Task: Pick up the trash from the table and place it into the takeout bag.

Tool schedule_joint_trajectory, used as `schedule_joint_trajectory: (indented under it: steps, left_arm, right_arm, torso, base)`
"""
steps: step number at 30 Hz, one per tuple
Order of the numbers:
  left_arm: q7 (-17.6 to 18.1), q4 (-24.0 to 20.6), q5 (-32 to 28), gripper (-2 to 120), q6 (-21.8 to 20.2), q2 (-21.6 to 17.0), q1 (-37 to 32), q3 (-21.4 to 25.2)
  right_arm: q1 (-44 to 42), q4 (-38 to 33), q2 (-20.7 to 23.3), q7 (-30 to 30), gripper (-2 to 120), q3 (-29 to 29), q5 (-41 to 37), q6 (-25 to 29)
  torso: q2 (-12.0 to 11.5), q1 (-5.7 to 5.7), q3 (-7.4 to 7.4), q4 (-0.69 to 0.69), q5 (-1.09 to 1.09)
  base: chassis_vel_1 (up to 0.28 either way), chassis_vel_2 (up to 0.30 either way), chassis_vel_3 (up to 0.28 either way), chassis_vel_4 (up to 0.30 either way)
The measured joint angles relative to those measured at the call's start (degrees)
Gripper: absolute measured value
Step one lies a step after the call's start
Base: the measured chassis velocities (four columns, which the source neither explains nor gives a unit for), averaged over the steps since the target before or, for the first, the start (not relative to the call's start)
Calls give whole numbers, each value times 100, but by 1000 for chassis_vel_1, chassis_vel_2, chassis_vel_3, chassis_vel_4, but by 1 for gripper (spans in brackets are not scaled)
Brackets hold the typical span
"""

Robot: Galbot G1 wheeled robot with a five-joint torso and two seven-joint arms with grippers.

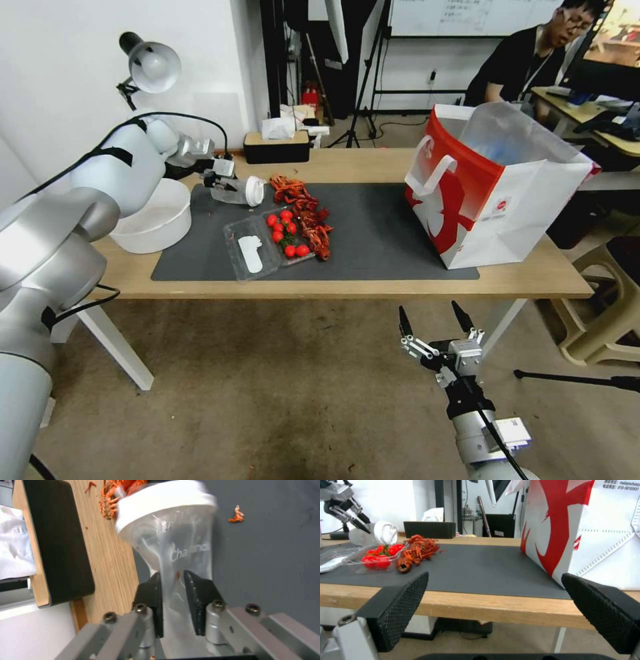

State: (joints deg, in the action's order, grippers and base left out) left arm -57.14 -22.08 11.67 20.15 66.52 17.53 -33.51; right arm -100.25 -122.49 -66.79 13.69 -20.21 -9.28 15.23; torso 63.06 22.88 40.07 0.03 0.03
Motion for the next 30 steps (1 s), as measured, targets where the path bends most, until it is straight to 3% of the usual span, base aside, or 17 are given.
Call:
schedule_joint_trajectory:
  steps: [7,11,12,17,20,21,25,26,28,29,30]
  left_arm:
    - [110,-37,-16,0,60,-55,-81,89]
    - [178,-14,-129,0,59,-61,-31,194]
    - [233,-134,-379,0,82,-101,35,272]
    - [221,-303,-868,0,97,-121,179,408]
    - [131,-556,-1709,0,65,-95,397,456]
    - [131,-556,-1709,0,65,-95,397,456]
    - [285,-1762,-3727,0,-527,-92,597,-1]
    - [285,-1762,-3727,0,-527,-92,597,-1]
    - [623,-2669,-4993,0,-1049,-4,661,-356]
    - [623,-2669,-4993,0,-1049,-4,661,-356]
    - [834,-3019,-5507,0,-1258,72,695,-510]
  right_arm:
    - [-1,38,-13,-6,100,34,16,2]
    - [16,43,0,-6,100,36,15,2]
    - [42,47,6,-6,100,40,9,-2]
    - [67,60,5,-6,100,55,1,-21]
    - [72,60,6,-6,100,53,-9,-31]
    - [72,60,6,-6,100,53,-9,-31]
    - [102,60,11,0,100,29,-32,-46]
    - [102,60,11,0,100,29,-32,-46]
    - [126,60,1,10,100,28,-37,-68]
    - [126,60,1,10,100,28,-37,-68]
    - [129,54,-2,12,100,27,-38,-72]
  torso:
    - [-1,1,4,-4,-7]
    - [-6,7,9,-1,-12]
    - [-7,8,7,-3,-4]
    - [-6,5,5,-2,-5]
    - [-5,5,5,-2,-3]
    - [-5,5,5,-2,-3]
    - [-3,3,3,-3,-1]
    - [-3,3,3,-3,-1]
    - [-3,4,3,-4,0]
    - [-3,4,3,-4,0]
    - [-3,3,3,-7,0]
  base:
    - [0,0,0,0]
    - [0,0,0,0]
    - [0,0,0,0]
    - [0,0,0,0]
    - [0,0,0,0]
    - [0,0,0,0]
    - [0,0,0,0]
    - [0,0,0,0]
    - [0,0,0,0]
    - [0,0,0,0]
    - [0,0,0,0]
